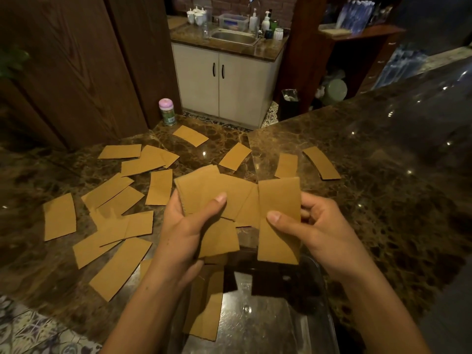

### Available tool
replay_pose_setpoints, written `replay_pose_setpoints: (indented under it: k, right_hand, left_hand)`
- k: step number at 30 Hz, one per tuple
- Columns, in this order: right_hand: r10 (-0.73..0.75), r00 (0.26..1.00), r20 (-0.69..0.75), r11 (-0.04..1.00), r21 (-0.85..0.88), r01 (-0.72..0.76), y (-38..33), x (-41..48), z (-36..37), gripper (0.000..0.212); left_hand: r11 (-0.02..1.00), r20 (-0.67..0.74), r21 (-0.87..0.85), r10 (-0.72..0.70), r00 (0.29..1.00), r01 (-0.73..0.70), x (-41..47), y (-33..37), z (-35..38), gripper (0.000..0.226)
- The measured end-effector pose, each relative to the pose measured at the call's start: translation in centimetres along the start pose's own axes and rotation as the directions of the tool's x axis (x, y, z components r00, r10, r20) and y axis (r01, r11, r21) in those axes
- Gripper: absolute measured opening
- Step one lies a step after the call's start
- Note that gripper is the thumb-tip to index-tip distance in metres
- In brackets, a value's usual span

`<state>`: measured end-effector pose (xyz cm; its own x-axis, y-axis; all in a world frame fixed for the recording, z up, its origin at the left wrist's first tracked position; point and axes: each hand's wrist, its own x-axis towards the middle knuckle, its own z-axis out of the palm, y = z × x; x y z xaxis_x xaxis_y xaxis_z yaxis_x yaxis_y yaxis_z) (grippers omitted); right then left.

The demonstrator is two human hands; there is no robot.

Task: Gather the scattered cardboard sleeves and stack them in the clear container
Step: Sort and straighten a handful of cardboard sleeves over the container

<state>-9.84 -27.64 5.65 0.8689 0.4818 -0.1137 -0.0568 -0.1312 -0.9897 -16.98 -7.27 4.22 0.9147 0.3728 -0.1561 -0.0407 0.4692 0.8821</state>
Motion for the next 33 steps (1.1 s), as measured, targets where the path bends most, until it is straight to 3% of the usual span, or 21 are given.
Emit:
replay_pose_setpoints:
  k: [3, 5, 7, 12, 14, 17, 19, 21, 24, 28, 31, 33]
  right_hand:
    - [-0.052, 0.995, 0.087, 0.966, -0.248, 0.072, -0.7, 0.0, -0.6, 0.035]
    - [-0.073, 0.986, 0.151, 0.951, -0.288, 0.115, -1.4, 0.0, -0.7, 0.033]
    - [-0.102, 0.983, 0.155, 0.963, -0.232, 0.137, -1.7, 0.1, -0.2, 0.029]
    - [-0.073, 0.993, -0.090, 0.993, 0.081, 0.080, -0.4, 0.1, 2.3, 0.035]
    - [-0.065, 0.991, -0.117, 0.992, 0.100, 0.077, 0.1, -0.4, 3.9, 0.035]
    - [-0.197, 0.966, -0.170, 0.973, -0.158, 0.171, 0.9, -0.8, 5.5, 0.039]
    - [-0.237, 0.951, -0.197, 0.908, -0.393, 0.144, 1.1, -0.4, 5.5, 0.062]
    - [-0.232, 0.953, -0.196, 0.882, -0.455, 0.121, 0.8, -0.2, 5.3, 0.084]
    - [-0.288, 0.955, -0.066, 0.848, -0.481, 0.222, -0.1, -0.2, 5.0, 0.077]
    - [-0.183, 0.920, 0.346, 0.782, -0.516, 0.350, -1.3, -0.4, 3.9, 0.067]
    - [-0.245, 0.912, 0.329, 0.763, -0.515, 0.391, -1.0, -0.1, 3.4, 0.068]
    - [-0.272, 0.921, 0.278, 0.811, -0.450, 0.375, -0.8, -0.1, 3.4, 0.071]
  left_hand:
    - [0.985, 0.124, 0.175, -0.021, 0.992, -0.002, 0.1, 0.4, -0.2, 0.046]
    - [0.972, 0.199, 0.233, -0.054, 0.978, 0.006, 0.0, 0.5, 0.1, 0.041]
    - [0.976, 0.213, 0.217, -0.059, 0.975, 0.012, -0.2, 0.6, 0.7, 0.034]
    - [0.997, 0.203, 0.038, -0.072, 0.977, 0.066, -0.6, 0.4, 2.1, 0.042]
    - [0.996, 0.211, -0.007, -0.086, 0.974, 0.090, -0.9, 0.3, 2.6, 0.042]
    - [0.991, 0.247, -0.032, -0.121, 0.961, 0.133, -1.2, 0.1, 3.0, 0.035]
    - [0.984, 0.279, -0.052, -0.148, 0.949, 0.169, -1.2, 0.1, 2.8, 0.035]
    - [0.982, 0.306, -0.048, -0.162, 0.938, 0.185, -1.2, 0.2, 2.6, 0.039]
    - [0.983, 0.307, -0.031, -0.162, 0.938, 0.181, -1.0, 0.5, 2.6, 0.039]
    - [0.947, 0.383, -0.139, -0.218, 0.898, 0.289, -0.8, 0.5, 2.0, 0.038]
    - [0.916, 0.496, -0.171, -0.239, 0.835, 0.364, -0.8, 0.3, 0.9, 0.039]
    - [0.900, 0.567, -0.183, -0.233, 0.790, 0.397, -0.9, 0.2, -0.1, 0.053]
